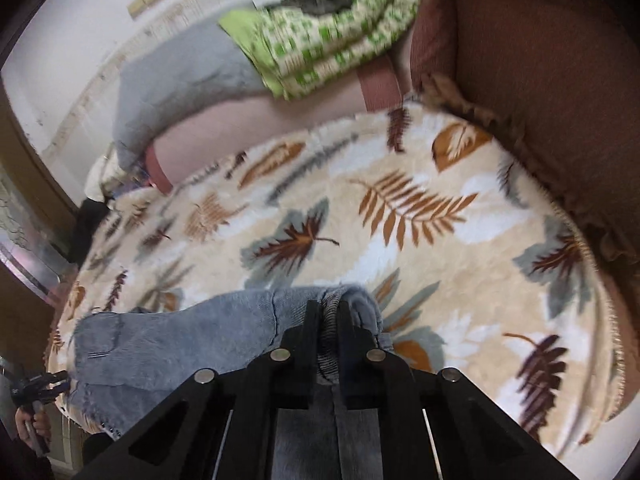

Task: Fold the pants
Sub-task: 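Lift the held jeans edge with both grippers and fold it over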

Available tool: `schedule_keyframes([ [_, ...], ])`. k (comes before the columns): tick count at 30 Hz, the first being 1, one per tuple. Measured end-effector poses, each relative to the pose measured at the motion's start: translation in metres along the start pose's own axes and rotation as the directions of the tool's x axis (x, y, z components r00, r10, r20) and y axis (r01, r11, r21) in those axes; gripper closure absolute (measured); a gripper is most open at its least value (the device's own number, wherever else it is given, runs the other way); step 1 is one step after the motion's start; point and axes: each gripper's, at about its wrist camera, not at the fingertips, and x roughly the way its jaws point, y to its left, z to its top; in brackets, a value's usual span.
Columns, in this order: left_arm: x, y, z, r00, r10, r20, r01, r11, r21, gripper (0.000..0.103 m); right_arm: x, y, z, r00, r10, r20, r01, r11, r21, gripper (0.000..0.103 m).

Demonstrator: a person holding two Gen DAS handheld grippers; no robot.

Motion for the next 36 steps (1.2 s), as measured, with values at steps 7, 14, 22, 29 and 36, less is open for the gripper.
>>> schedule_keyframes([
  [7,0.010,-0.003,-0.002,1.000,-0.020,-0.009,0.019,0.992,-0.123,0.040,-0.025,-0.005,-0.039,1.000,0.021,0.002,-0.021,0.999,0.038,0.095],
  [14,0.005,-0.023,0.000,0.999,-0.050,0.008,0.051,0.990,-0.131,0.040,-0.023,-0.023,-0.065,0.999,0.036,-0.019,-0.034,0.996,0.088,0.095],
  [22,0.043,-0.032,0.003,0.999,0.009,-0.034,-0.014,0.987,-0.161,0.049,-0.012,-0.025,-0.068,0.999,0.038,-0.037,-0.035,0.995,0.088,0.095],
  [29,0.041,-0.031,0.008,1.000,0.014,0.001,-0.013,0.984,-0.176,0.083,-0.010,-0.025,-0.071,0.999,0.035,-0.032,-0.032,0.996,0.086,0.095],
  [36,0.030,-0.028,0.006,1.000,-0.008,-0.018,0.005,0.989,-0.147,0.083,-0.019,-0.022,-0.073,0.999,0.037,-0.022,-0.035,0.996,0.078,0.095],
])
